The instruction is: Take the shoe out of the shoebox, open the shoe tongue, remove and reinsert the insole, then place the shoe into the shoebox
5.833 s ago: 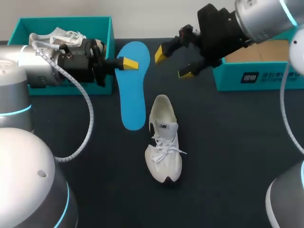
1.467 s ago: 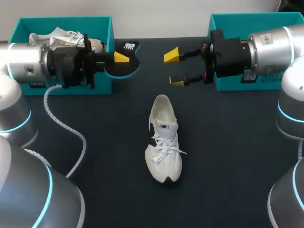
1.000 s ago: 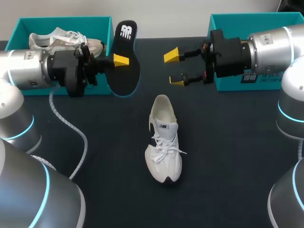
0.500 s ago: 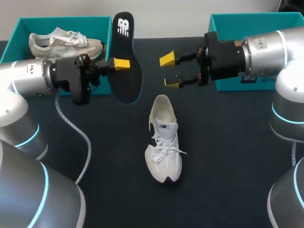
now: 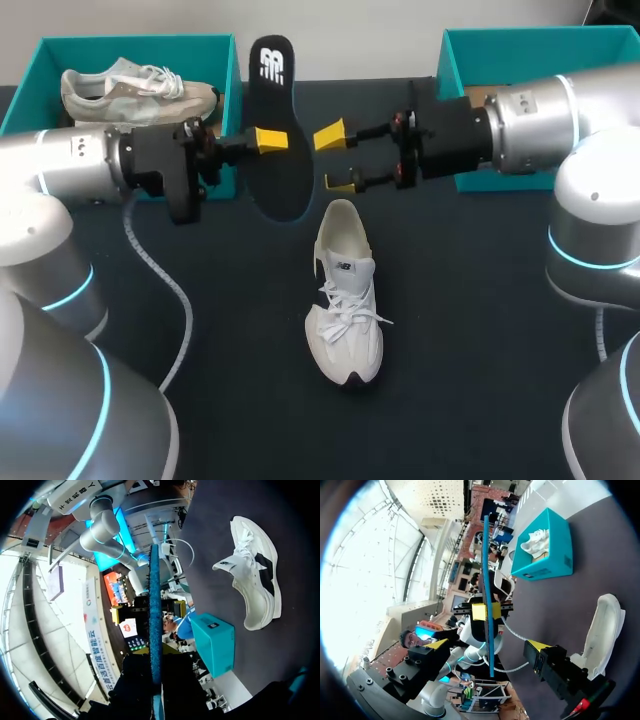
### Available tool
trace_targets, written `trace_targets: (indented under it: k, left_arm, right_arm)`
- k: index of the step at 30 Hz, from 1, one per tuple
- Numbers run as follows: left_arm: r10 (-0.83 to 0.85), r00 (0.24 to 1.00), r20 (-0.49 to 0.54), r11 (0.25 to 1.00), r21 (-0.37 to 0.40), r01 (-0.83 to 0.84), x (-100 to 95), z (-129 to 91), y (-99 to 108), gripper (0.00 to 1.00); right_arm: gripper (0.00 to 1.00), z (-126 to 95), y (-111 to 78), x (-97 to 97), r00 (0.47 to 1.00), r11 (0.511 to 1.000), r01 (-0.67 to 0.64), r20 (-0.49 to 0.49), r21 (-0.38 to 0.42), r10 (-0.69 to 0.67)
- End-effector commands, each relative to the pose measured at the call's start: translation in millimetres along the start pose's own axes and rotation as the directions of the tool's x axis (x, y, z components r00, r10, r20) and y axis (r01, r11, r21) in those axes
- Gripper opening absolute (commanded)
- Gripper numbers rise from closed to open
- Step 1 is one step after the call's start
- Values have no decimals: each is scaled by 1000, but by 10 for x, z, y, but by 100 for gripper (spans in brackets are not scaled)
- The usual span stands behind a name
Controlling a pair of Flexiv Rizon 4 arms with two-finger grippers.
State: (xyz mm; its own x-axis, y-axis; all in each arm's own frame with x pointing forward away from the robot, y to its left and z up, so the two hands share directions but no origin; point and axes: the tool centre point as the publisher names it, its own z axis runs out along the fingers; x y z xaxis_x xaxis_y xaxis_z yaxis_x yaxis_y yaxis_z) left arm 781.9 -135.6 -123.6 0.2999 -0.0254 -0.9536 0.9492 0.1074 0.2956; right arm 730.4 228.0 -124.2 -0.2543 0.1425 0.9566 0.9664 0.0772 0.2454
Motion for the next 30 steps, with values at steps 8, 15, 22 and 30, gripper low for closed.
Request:
trace_targets:
  k: [8, 15, 22, 30]
  left_arm:
    - [-15, 1000, 1, 1000, -6, 15, 109, 241, -13, 0]
    - [-24, 1000, 14, 1000, 7, 24, 74, 287, -47, 0]
    - [-28, 999, 21, 1000, -2, 28, 64, 298, -38, 0]
    - [-31, 999, 26, 1000, -3, 31, 53, 307, -43, 0]
  right_arm:
    - [48, 220, 67, -47, 1000, 1000, 11, -17, 20, -11]
    - [40, 249, 88, -76, 1000, 999, 12, -27, 35, -11]
    - [33, 273, 97, -100, 999, 999, 11, -41, 48, -9]
    - [27, 295, 77, -120, 999, 999, 6, -51, 51, -3]
